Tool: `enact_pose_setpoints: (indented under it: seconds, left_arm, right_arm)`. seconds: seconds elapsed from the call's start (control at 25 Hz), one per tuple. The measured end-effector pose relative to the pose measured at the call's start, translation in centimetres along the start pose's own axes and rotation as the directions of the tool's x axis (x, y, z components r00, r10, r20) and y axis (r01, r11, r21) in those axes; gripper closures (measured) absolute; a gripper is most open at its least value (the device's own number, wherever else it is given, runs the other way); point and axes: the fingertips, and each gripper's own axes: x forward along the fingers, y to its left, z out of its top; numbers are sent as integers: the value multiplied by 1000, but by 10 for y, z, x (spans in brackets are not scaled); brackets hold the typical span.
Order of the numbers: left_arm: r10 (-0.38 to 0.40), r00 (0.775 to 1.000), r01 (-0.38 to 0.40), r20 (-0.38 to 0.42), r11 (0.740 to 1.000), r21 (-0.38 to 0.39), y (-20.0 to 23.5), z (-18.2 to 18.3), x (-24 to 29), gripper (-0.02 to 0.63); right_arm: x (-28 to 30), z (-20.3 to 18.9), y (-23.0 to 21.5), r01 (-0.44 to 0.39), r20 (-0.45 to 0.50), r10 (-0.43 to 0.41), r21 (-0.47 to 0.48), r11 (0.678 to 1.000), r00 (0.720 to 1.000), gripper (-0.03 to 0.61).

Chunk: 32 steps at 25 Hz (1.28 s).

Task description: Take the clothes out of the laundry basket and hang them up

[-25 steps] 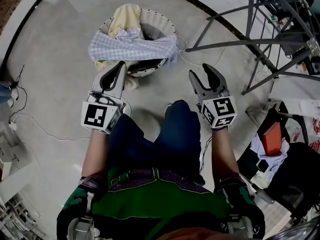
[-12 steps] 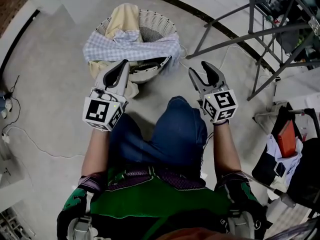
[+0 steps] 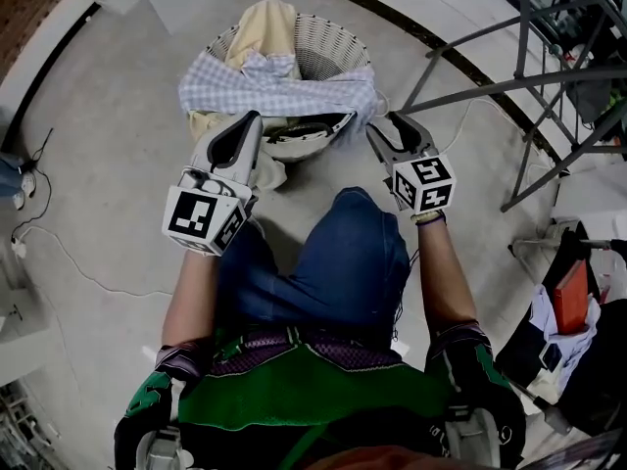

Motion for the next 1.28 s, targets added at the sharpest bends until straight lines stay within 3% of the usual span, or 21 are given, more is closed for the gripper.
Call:
enact_pose_setpoints:
  seconds: [0.16,0.36,0.56,1.0,1.16,1.24,1.28]
  left_arm:
    - [15,999,-14,-41,1000,21,3,-12,-1,595]
    - [38,996,-35,-83,999,37,10,-26,-4,595]
    - [64,991,-61,-117,998,26,15,-39,-4,595]
    - [69,988,-65,-140,997,30,14,-50,-4,595]
    - [69,988,-65,-135,997,39,11,-46,-3,595]
    - [70,989,-65,-131,997,42,11,-43,-3,595]
    - [69,990,-64,-126,997,43,10,-42,-2,595]
  right_arm:
    - [30,-21,-8,-45,-54,46,25,999,997,363]
    - [59,-34,-17,-65,-89,63,-11,998,994,351]
    - [74,-36,-24,-102,-76,101,-4,995,992,316]
    - [87,-42,-22,-366,-55,377,140,920,925,284]
    - [84,-40,-16,-390,-49,398,127,912,916,375]
    - [81,-41,-16,-377,-51,385,118,918,921,479]
    - [79,-42,-16,-367,-52,375,120,922,926,498]
